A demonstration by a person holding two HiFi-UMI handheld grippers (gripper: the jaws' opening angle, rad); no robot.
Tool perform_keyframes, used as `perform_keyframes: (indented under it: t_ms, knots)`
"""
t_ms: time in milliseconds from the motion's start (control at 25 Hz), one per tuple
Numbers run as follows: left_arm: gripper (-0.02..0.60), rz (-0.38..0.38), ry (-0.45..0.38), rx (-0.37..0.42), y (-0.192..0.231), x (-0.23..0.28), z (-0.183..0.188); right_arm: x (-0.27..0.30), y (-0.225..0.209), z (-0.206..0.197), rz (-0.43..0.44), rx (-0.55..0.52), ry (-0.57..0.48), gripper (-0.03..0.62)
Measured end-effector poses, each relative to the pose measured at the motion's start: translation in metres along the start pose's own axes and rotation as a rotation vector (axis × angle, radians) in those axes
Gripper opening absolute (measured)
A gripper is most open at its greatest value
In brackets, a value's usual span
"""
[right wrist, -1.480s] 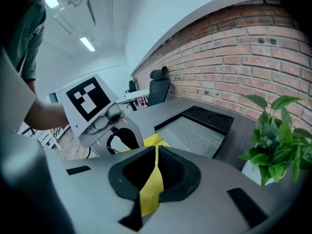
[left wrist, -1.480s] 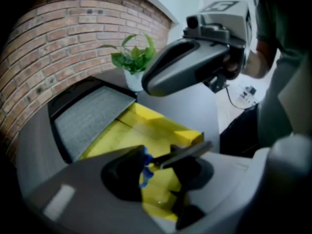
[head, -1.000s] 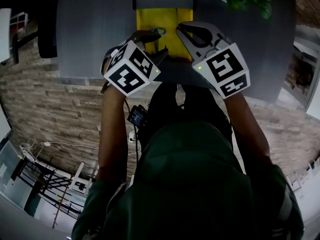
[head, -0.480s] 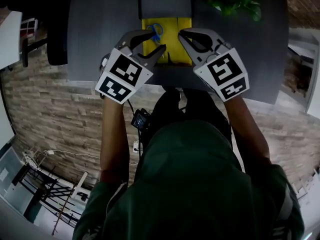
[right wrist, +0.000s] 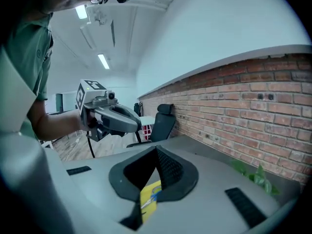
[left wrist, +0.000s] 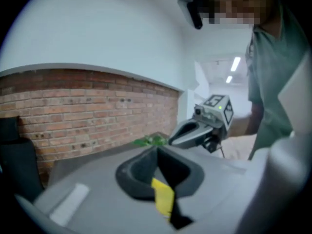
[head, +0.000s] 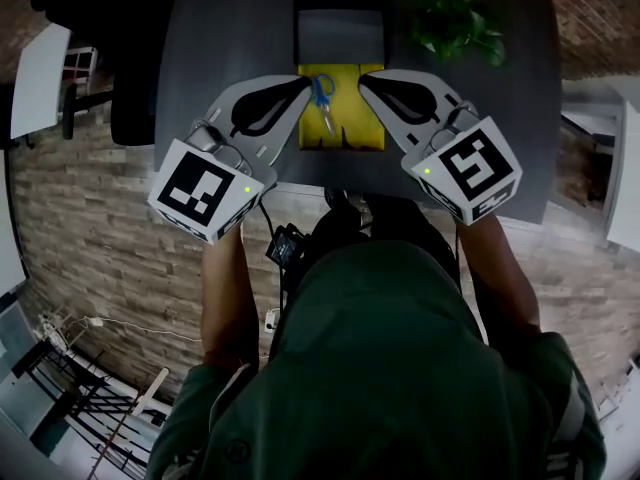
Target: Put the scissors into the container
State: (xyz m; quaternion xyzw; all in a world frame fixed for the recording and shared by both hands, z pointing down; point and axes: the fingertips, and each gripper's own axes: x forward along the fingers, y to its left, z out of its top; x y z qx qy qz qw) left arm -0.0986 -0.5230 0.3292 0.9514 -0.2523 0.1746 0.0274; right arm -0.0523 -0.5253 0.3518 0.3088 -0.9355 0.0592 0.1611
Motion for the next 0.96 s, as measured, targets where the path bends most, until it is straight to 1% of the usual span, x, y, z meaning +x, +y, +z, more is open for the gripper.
perform_keyframes:
  t_ms: [120, 320, 720, 960]
  knots:
    - [0.002, 0.023, -0.062, -0.003, -0.001, -0.021, 0.018, -0.010, 0.008, 0.024, 0.000, -0.021, -0.038, 0.006]
    - [0.002, 0.058, -0.096, 0.004, -0.008, -0.051, 0.028, -0.023, 0.024, 0.049, 0.011, -0.047, -0.066, 0.005]
    - [0.002, 0.116, -0.110, -0.006, -0.017, -0.091, 0.017, -0.038, 0.046, 0.065, 0.019, -0.105, -0.060, 0.006]
    - [0.002, 0.130, -0.110, -0.016, -0.023, -0.111, 0.009, -0.047, 0.061, 0.067, 0.017, -0.113, -0.040, 0.005]
